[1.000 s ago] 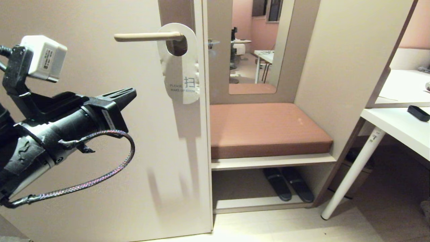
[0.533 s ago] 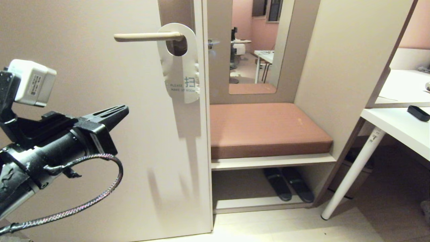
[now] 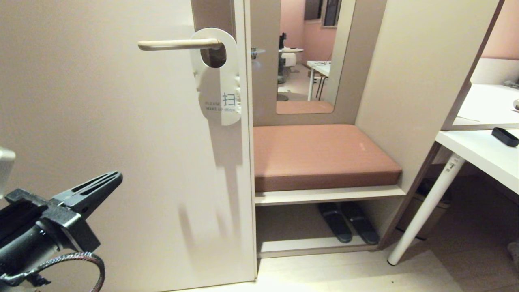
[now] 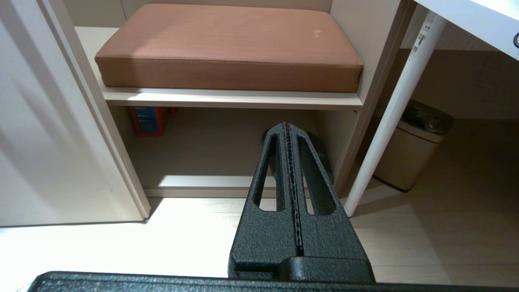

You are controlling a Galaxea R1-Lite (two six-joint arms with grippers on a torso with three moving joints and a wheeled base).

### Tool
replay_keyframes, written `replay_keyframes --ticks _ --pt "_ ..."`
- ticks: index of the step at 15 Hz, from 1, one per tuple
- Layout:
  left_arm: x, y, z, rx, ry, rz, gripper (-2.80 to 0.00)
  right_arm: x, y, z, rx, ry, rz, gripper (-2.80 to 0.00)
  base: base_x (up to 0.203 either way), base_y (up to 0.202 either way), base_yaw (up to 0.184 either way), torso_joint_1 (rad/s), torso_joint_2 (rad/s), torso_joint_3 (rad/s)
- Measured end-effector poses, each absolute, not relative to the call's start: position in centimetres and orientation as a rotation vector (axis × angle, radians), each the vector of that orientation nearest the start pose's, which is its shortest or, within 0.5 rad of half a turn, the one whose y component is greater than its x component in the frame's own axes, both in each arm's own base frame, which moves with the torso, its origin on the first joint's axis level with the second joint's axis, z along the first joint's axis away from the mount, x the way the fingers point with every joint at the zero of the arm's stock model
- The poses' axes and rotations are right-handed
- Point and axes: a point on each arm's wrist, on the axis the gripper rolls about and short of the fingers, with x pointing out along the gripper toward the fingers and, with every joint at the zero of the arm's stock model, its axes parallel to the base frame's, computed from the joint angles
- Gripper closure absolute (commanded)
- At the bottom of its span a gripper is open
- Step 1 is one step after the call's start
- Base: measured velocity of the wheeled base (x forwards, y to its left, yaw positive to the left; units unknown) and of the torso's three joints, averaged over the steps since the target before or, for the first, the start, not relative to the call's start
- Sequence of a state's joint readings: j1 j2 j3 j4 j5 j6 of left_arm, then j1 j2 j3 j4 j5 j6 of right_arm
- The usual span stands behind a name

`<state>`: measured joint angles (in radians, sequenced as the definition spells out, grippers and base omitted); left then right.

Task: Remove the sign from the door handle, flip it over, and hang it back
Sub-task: Take down the sign

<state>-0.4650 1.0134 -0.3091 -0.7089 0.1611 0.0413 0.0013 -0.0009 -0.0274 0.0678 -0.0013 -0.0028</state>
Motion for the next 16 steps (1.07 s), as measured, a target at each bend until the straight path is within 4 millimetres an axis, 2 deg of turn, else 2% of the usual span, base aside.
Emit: replay_keyframes --ticks 4,7,11,16 --pt "8.9 -2.6 17.4 0.041 -0.002 -0.174 0.0 -2.5 0.0 7.6 -0.002 0.04 -0.001 0.0 0.0 0.0 0.0 0.0 0.0 0.0" --pt "6.5 -1.2 15.8 0.037 -0.04 -0.161 0.0 -2.5 0.0 7.6 -0.003 0.04 0.0 0.0 0.0 0.0 0.0 0.0 0.0 0.0" --pt "3.5 -0.6 13.9 0.042 -0.066 -0.206 0.0 -2.5 0.0 7.6 -0.003 0.04 0.0 0.0 0.0 0.0 0.0 0.0 0.0 0.0" --pt "0.5 -0.3 10.9 0.044 -0.004 -0.149 0.0 -2.5 0.0 7.6 -0.003 0.04 0.0 0.0 0.0 0.0 0.0 0.0 0.0 0.0"
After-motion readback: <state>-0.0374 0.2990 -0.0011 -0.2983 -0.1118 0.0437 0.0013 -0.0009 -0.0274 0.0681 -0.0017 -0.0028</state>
